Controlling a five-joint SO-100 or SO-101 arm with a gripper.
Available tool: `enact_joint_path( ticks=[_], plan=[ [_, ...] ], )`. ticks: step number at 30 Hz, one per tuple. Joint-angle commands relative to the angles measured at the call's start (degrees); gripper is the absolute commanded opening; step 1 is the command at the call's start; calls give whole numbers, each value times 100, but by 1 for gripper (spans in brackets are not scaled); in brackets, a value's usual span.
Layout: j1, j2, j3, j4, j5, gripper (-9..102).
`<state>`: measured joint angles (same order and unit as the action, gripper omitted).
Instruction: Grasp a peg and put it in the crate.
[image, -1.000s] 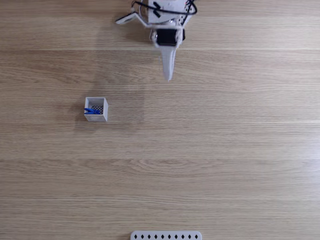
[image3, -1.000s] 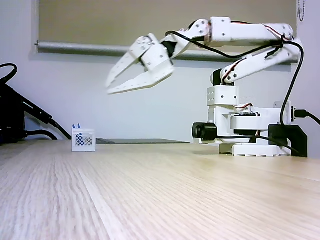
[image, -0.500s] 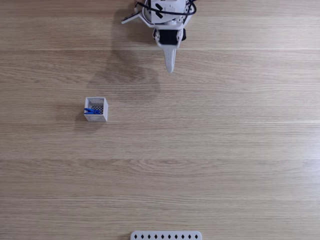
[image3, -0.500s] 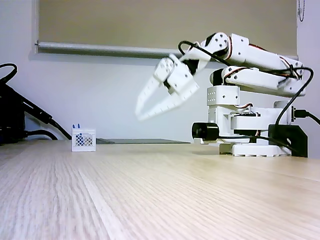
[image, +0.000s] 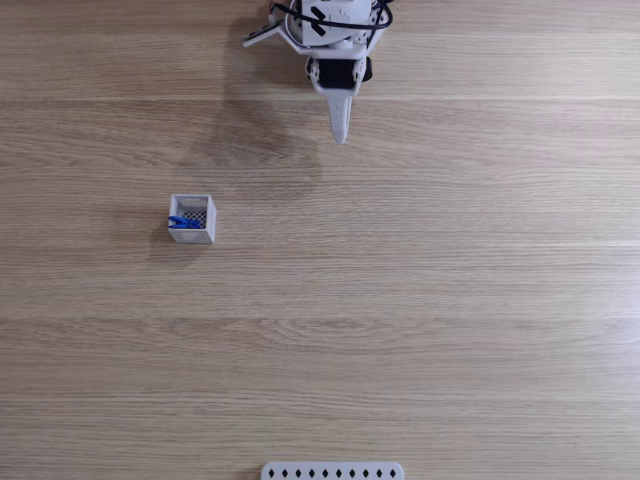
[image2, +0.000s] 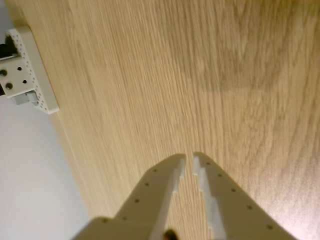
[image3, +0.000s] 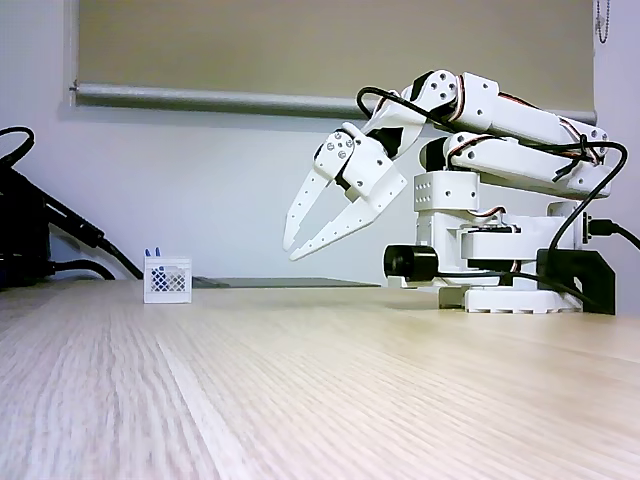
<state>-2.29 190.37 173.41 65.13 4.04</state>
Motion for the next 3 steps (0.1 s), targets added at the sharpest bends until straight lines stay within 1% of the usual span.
enact_joint_path(
  ticks=[1, 3],
  plan=[
    [44, 70, -211, 18, 79, 0],
    [44, 70, -211, 18, 79, 0]
  ],
)
